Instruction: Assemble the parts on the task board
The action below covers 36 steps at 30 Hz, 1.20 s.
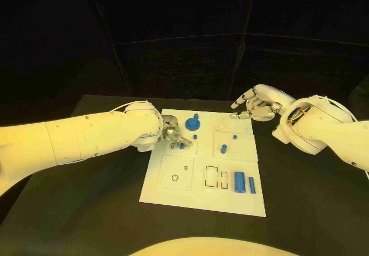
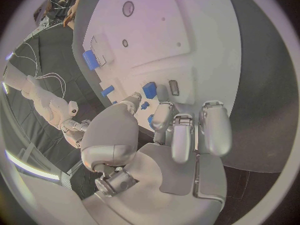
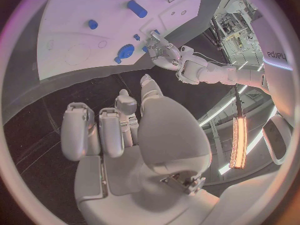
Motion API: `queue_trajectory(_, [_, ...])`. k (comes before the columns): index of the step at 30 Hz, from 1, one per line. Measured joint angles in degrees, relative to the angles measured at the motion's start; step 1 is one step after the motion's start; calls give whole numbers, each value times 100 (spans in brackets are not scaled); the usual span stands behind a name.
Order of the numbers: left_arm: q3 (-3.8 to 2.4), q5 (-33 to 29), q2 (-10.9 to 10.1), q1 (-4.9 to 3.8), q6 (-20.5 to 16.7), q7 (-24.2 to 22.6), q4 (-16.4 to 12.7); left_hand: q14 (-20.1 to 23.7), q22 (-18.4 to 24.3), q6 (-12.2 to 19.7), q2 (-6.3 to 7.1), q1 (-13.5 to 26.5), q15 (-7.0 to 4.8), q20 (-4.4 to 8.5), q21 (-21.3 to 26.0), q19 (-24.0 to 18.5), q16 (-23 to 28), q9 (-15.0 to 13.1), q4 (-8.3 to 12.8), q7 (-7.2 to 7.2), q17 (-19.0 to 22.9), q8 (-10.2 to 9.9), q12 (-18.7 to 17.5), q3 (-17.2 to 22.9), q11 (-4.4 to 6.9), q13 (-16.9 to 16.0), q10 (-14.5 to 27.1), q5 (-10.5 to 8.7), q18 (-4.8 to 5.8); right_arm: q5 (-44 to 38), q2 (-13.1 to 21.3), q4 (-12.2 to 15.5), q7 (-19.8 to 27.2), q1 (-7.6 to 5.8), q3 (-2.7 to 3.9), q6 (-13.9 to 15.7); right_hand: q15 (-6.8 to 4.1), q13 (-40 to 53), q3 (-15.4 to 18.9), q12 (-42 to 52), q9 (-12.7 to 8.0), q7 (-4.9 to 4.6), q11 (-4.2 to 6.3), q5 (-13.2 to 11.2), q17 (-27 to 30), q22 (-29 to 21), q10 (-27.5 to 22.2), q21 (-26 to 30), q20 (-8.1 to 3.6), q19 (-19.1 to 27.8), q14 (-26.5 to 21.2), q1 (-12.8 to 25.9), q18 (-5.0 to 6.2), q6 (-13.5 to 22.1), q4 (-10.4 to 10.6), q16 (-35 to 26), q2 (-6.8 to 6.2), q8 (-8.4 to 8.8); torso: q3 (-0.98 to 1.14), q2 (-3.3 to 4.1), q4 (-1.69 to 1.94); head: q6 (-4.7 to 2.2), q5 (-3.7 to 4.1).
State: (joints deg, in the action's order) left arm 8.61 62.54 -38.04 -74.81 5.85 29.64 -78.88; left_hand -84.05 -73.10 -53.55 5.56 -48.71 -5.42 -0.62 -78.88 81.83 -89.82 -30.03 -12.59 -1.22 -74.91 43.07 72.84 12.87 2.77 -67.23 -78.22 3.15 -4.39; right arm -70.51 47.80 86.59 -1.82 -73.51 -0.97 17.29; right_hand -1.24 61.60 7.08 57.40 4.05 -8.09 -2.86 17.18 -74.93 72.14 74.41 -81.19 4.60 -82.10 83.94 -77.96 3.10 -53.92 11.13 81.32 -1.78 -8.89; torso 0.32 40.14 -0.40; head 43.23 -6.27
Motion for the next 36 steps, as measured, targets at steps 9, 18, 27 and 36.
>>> queue_trajectory(9, [-223,-7,-154,-3,-63,-3,-145,0,67,1,-109,-279,0,0,43,0,0,1,-132,0,0,0,-76,-482,-22,144,47,0,0,0,-19,-37,0,0,0,6,0,-19,15,0,0,0,-1,0,1,-20,-43,6,-11,10,0,0,0,0,15,-29,0,-3,-3,0,0,-26,16])
queue_trajectory(18, [-720,-40,-245,-230,67,-65,-131,9,315,340,-230,-753,53,-98,255,-99,0,139,-155,-193,0,-270,-499,-882,-185,673,392,0,-1,0,-36,-101,-3,1,0,10,0,-19,15,0,0,0,-1,0,1,-19,-43,6,-11,10,0,0,0,0,15,-29,0,-3,-1,0,2,-42,25])
queue_trajectory(27, [-790,-56,30,-446,647,-38,677,1,391,351,-293,-839,86,-140,299,-141,0,165,-173,-204,0,-284,-574,-967,-195,786,464,0,-1,0,-52,-127,-12,1,0,8,0,-19,15,0,0,0,-1,0,1,-19,-42,5,-11,10,0,0,0,0,15,-29,0,-3,4,2,-7,-50,11])
queue_trajectory(36, [-751,-53,468,-416,1050,-17,1625,9,409,351,-321,-867,94,-140,339,-141,0,173,-187,-204,0,-307,-585,-993,-215,822,484,0,-1,1,-80,-139,-18,1,0,6,0,-18,30,0,0,0,-1,0,2,-19,-42,5,-11,10,0,0,0,0,30,-29,0,-3,-1,7,-8,-47,15])
